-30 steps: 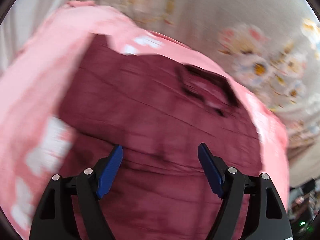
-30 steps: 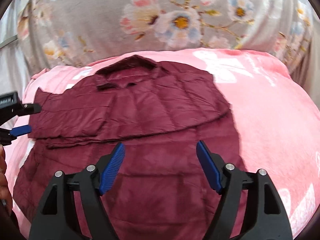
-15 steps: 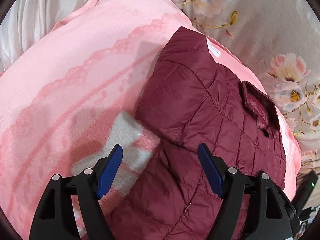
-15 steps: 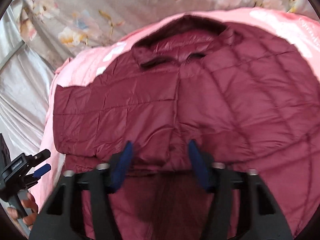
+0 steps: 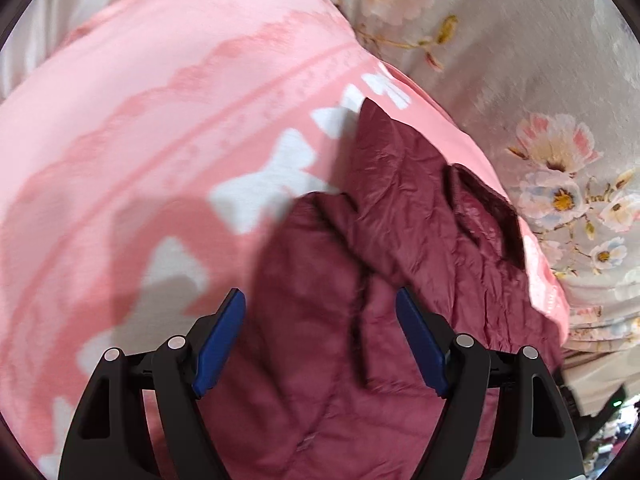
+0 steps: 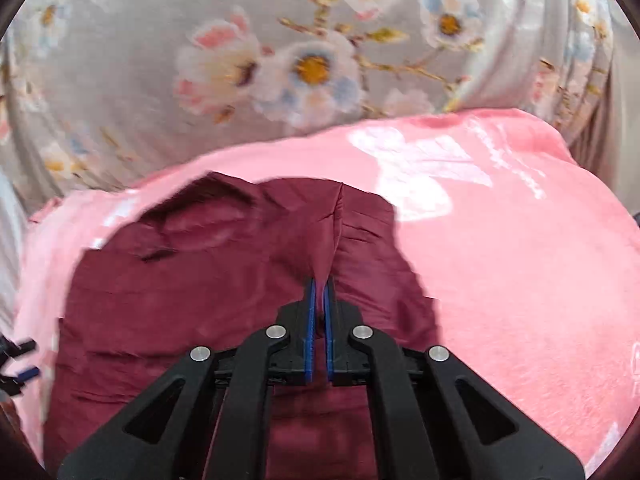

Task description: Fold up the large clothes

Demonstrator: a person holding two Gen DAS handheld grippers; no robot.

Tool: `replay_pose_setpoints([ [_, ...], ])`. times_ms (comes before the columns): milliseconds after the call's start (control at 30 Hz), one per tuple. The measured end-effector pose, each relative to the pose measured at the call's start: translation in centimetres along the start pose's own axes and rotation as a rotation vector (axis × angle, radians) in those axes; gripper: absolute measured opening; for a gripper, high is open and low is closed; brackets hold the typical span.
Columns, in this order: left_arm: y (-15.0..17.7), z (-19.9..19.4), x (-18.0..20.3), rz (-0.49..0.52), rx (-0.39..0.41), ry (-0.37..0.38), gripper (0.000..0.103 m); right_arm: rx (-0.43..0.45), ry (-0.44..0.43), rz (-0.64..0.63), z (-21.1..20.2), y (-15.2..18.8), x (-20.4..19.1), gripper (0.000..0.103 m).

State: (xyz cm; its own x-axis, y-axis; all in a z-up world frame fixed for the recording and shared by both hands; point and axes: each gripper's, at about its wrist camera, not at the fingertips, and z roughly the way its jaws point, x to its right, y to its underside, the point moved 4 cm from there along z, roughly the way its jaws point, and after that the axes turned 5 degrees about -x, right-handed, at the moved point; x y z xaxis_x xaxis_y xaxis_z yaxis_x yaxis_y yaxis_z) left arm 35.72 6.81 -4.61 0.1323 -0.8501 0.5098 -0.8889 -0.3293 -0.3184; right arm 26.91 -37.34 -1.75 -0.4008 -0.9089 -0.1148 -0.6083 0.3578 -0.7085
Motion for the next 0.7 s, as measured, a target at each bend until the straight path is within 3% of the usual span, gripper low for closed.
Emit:
replay_pose_setpoints([
  [100, -1.1, 1.8, 1.4, -0.008, -0.015, 0.017, 0.075, -0.030, -0.013, 0.009, 0.9, 0.8, 0.7, 0.003],
  [267, -2.9, 4.9, 1.4, -0.073, -0.037, -0.017, 0.072, -0.046, -0.059, 0.016, 1.3, 1.7, 1.0, 0.003],
  [367, -3.9, 5.7, 0.6, -0.118, -0.025, -0.021, 0.056, -0.044, -0.067, 0.006, 1.1, 2.0, 0.7, 0.003],
  [433, -4.6, 5.6, 0.1, -0.138, -0.015, -0.013, 0.026, -0.040, -0.060, -0.002, 1.0, 1.9, 0.7, 0.003],
  [500, -5.3, 5.3, -0.3, -0.143, -0.013, 0.004, 0.005, -0.036, -0.050, -0.011, 0.9, 1.8, 0.8, 0.003],
  [700, -5.2, 3.6, -0.1, -0.080, 0.022, -0.044, 0.001, -0.038, -0.060, -0.027, 0.2, 2.1, 0.5, 0.002],
])
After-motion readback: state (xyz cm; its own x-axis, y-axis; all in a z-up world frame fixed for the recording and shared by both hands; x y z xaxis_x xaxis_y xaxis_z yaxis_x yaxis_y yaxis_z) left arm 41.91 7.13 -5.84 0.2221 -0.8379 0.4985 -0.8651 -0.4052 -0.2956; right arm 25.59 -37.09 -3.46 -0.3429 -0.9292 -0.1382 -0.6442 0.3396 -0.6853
